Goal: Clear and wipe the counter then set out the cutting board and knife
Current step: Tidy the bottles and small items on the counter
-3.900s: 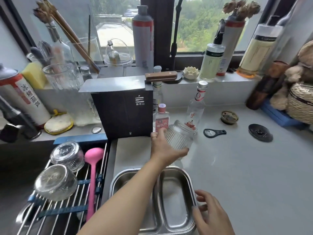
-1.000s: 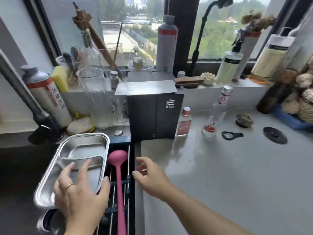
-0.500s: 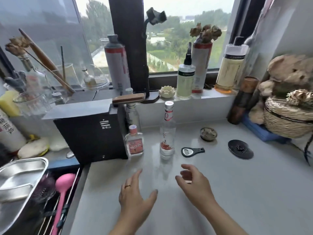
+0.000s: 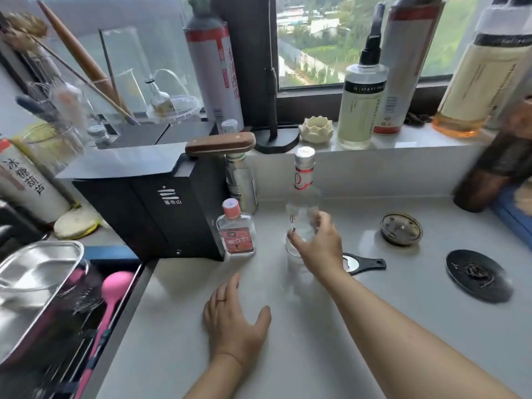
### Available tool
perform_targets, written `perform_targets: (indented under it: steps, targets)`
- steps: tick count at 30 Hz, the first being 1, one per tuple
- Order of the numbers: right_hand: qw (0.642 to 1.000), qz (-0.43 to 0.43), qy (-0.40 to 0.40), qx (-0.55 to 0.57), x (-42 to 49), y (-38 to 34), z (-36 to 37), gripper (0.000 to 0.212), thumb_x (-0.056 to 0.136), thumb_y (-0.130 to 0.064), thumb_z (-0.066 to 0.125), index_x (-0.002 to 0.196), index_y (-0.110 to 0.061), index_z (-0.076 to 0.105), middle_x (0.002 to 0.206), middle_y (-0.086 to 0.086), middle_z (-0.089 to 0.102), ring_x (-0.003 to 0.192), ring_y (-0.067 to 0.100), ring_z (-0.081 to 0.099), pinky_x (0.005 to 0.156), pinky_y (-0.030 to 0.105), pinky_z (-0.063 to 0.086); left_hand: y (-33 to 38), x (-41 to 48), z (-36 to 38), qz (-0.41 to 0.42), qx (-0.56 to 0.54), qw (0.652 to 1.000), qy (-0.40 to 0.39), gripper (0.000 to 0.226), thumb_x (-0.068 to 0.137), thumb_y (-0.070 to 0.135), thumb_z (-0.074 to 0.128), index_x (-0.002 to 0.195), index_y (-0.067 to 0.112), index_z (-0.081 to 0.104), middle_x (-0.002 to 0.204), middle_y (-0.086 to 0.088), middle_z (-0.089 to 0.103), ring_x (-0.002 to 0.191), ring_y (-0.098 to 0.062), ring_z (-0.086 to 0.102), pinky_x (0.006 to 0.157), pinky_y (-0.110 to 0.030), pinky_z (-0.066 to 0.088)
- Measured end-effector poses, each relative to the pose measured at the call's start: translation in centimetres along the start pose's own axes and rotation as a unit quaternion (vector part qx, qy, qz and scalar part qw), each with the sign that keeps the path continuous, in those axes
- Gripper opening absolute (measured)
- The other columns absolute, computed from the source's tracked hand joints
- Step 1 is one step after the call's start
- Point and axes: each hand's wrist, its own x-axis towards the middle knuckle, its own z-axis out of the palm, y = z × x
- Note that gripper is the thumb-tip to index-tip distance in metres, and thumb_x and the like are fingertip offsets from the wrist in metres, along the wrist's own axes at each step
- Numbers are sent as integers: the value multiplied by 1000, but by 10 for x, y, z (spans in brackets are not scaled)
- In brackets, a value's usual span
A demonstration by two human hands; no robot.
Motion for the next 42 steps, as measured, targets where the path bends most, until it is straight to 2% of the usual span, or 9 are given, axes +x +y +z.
perform_targets:
  steps: [5, 9, 13, 17, 21, 27, 32, 39, 42]
  targets:
    - [1000, 3, -4, 22, 49, -16, 19, 55, 75, -23, 73, 122, -9, 47, 123, 14, 54, 107, 26, 52, 70, 18, 27, -3, 1, 0, 13, 22, 1000, -10, 95, 46, 59, 33, 128, 14, 43, 124, -7, 53, 121, -26, 44, 104, -33, 24]
    - [999, 5, 5, 39, 69, -28, 43, 57, 75, -24, 73, 125, -14, 46, 125, 15, 46, 83, 15, 45, 69, 13, 26, -2, 2, 0, 27, 18, 999, -8, 93, 45, 57, 35, 126, 14, 47, 125, -5, 55, 122, -26, 47, 104, -37, 28]
    - [999, 9, 7, 49, 80, -35, 63, 58, 75, -24, 74, 125, -15, 45, 127, 15, 43, 97, 26, 53, 79, 23, 33, 1, 4, 0, 45, 42, 997, 35, 77, 47, 48, 42, 107, 5, 63, 102, -11, 68, 104, -19, 52, 89, -31, 36]
    - [999, 8, -29, 37, 79, -42, 69, 71, 75, -28, 74, 133, -14, 35, 132, 16, 38, 111, 29, 49, 84, 26, 34, -3, 5, 2, 38, 24, 999, 1, 90, 47, 57, 32, 128, 18, 44, 127, 0, 51, 126, -15, 38, 102, -25, 20]
    - [992, -25, 31, 116, 39, -36, 58, 72, 74, -34, 71, 133, -13, 35, 127, 9, 42, 118, 23, 44, 99, 34, 36, -5, 4, 2, 30, 19, 999, 6, 92, 47, 56, 33, 128, 14, 43, 126, -3, 52, 125, -23, 42, 105, -32, 24]
    - [967, -99, -202, 121, -18, -26, 73, 59, 76, -12, 65, 128, -23, 40, 120, -3, 58, 109, 15, 56, 83, 20, 40, -6, 4, 2, 32, 22, 999, -3, 95, 45, 56, 31, 131, 17, 39, 129, -1, 50, 127, -19, 40, 106, -31, 20]
    - [978, -75, -189, 33, 6, -17, 58, 45, 81, 2, 52, 122, -15, 45, 113, 9, 64, 98, 26, 58, 74, 26, 39, -6, 4, 3, 24, 19, 1000, 6, 93, 44, 56, 32, 126, 13, 47, 124, -7, 57, 122, -26, 47, 102, -37, 26]
    - [996, -24, -90, 11, 58, 10, -2, 43, 80, 0, 58, 119, -17, 51, 101, 6, 65, 100, 28, 60, 80, 31, 43, -8, 6, 6, 11, 22, 1000, 4, 95, 42, 57, 35, 127, 16, 46, 127, -6, 56, 122, -27, 46, 104, -38, 25]
    - [997, -23, -72, 34, 77, 9, 5, 42, 79, 2, 61, 118, -11, 52, 113, 14, 62, 106, 30, 57, 91, 35, 45, -7, 5, 7, 7, 20, 1000, 12, 94, 43, 58, 37, 126, 15, 46, 125, -4, 58, 121, -26, 47, 104, -39, 25]
